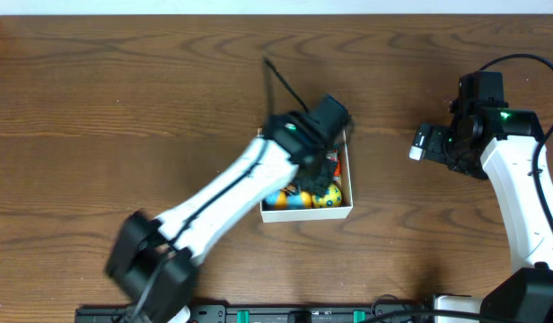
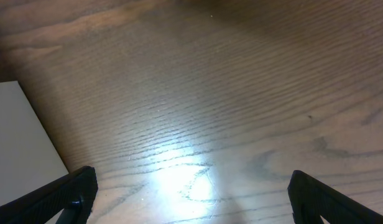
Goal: Pack container
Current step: 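Carry the green ball into the box and release it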
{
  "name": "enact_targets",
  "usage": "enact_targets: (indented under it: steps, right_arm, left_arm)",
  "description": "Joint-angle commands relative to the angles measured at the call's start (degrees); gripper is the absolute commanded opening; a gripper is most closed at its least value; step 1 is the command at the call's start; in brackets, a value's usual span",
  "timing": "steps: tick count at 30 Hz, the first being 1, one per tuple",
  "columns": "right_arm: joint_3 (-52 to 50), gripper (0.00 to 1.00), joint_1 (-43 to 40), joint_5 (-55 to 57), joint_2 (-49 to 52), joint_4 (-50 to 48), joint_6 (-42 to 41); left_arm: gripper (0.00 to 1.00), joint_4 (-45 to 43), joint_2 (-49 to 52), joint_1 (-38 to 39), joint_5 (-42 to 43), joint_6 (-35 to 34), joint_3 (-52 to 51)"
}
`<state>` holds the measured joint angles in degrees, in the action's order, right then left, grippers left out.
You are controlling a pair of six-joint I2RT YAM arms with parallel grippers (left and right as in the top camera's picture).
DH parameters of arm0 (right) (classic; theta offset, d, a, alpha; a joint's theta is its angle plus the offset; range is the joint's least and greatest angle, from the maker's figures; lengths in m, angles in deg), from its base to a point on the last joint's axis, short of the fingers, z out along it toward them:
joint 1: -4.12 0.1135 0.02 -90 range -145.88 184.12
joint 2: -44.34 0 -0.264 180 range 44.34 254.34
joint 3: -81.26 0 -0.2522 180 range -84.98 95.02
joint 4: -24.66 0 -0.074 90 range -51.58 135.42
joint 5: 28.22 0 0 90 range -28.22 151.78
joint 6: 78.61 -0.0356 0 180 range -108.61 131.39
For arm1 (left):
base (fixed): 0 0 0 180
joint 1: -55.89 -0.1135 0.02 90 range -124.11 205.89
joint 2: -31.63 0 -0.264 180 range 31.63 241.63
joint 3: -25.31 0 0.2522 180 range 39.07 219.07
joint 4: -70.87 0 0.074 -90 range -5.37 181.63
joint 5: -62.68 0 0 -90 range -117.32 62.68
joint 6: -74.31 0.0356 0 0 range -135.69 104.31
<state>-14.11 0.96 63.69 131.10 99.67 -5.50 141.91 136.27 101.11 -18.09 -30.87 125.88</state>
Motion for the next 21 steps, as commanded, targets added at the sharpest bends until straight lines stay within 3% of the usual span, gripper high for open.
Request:
enact_targets:
  steps: [1,3,4,5,8,16,20,21]
  right_arm:
    - [0.2,0.99,-0.2,0.4,0.2,0.3,0.9]
    - [0.2,0.99,-0.2,0.4,0.2,0.3,0.9]
    - [0.2,0.99,-0.2,0.4,0.3,0.3,0.9]
    - [0.2,0.99,-0.2,0.4,0.3,0.3,0.9]
    - [0.2,0.99,-0.2,0.4,0.2,0.2,0.9]
    - [0.2,0.99,-0.2,0.4,0.2,-0.3,2.6]
    - [0.3,0.99,0.4,-0.4,0.2,-1.5,5.4]
    - [0.3,0.99,1.0,-0.5,0.2,-1.9,6.1]
  left_arm:
    - [0.06,0.2,4.2,0.0,-0.9,0.3,-0.4]
    - [0.08,0.2,5.8,-0.2,-0.9,0.3,-0.4]
    - [0.17,0.2,6.2,-0.2,-0.9,0.3,-0.4]
    - [0.36,0.2,6.3,-0.2,-0.9,0.3,-0.4]
    - [0.61,0.0,5.9,-0.2,-0.9,0.3,-0.1]
    - [0.72,0.7,-2.2,-1.0,-2.1,0.3,2.4]
    - [0.75,1.4,-10.1,-2.6,-10.4,0.3,2.4]
    - [0.81,1.5,-12.0,-3.2,-12.7,0.3,2.4]
